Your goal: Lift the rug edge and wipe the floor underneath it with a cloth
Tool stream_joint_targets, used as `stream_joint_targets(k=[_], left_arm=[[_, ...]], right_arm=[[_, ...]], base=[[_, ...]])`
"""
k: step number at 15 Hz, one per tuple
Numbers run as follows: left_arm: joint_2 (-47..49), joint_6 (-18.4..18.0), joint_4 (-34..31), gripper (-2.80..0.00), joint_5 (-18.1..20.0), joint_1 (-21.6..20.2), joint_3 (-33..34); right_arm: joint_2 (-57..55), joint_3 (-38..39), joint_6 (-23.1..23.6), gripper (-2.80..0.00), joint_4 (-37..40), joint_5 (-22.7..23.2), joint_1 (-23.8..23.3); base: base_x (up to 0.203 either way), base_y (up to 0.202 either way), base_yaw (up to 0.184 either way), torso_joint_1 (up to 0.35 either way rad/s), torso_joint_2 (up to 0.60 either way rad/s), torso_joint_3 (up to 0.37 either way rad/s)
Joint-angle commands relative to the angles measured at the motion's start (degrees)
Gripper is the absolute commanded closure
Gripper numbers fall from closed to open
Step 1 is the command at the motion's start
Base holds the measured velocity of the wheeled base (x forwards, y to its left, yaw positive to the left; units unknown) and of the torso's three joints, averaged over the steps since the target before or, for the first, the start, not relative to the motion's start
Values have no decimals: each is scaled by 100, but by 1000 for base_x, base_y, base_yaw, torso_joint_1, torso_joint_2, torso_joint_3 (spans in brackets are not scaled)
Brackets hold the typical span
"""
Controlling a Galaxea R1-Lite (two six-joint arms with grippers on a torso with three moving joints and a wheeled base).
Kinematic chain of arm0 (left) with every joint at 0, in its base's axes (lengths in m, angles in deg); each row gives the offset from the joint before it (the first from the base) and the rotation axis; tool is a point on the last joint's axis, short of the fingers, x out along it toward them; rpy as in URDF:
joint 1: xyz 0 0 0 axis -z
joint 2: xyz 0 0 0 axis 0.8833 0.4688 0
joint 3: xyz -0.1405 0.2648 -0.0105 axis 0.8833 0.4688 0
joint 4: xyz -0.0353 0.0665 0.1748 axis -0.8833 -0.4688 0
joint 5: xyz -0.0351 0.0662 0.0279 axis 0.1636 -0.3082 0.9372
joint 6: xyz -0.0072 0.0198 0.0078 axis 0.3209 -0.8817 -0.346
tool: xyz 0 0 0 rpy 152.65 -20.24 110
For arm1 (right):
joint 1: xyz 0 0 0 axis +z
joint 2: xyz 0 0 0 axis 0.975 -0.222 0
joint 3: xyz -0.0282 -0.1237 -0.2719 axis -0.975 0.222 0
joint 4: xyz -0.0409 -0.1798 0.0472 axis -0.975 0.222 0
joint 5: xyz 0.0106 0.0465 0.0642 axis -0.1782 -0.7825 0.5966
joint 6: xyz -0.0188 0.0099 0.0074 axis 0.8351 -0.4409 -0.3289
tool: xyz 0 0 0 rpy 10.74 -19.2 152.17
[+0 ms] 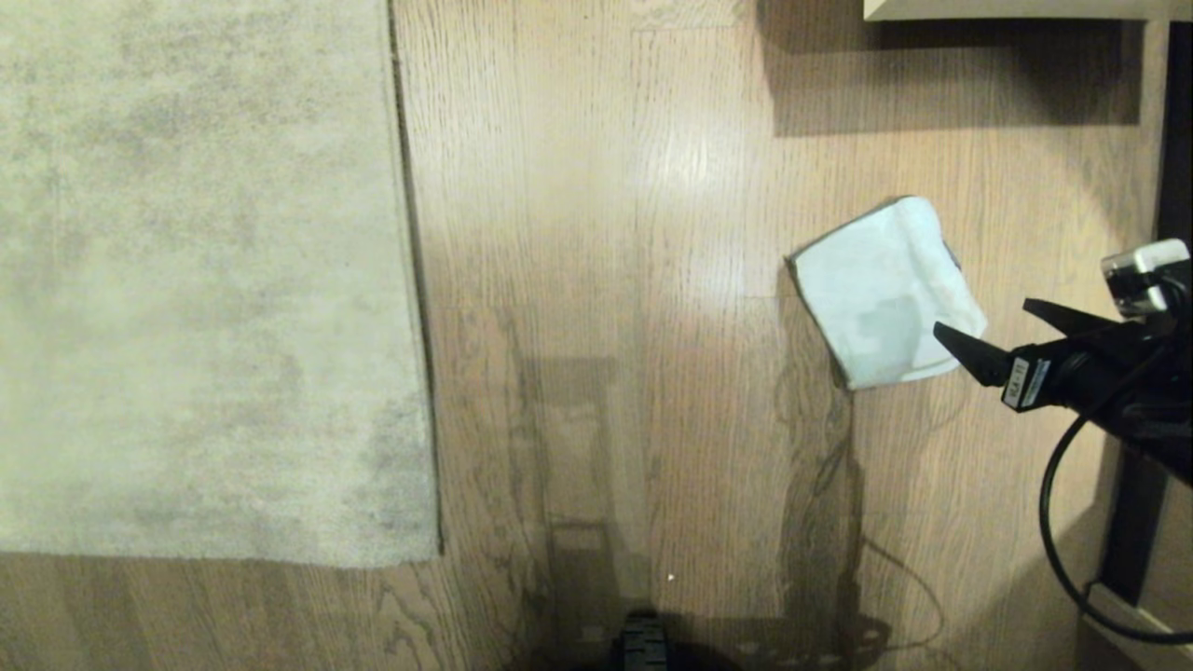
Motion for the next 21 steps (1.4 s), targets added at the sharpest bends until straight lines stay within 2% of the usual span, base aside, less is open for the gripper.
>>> stream_joint_targets(k=[1,4,5,14,21], left_arm=[[0,3,1,0,1,2,0],[0,3,1,0,1,2,0],[0,3,1,0,1,2,0],[0,3,1,0,-8,2,0],[0,3,1,0,-7,2,0]], right_arm=[[62,205,21,-280,-49,9,-7],[81,344,53,-280,-62,9,2],[116,396,61,0,-62,9,2],[620,1098,19,0,-50,9,-5],[1591,1879,-236,0,-44,0,-366]], base=[[0,0,0,0,0,0],[0,0,0,0,0,0],[0,0,0,0,0,0],[0,0,0,0,0,0],[0,0,0,0,0,0]])
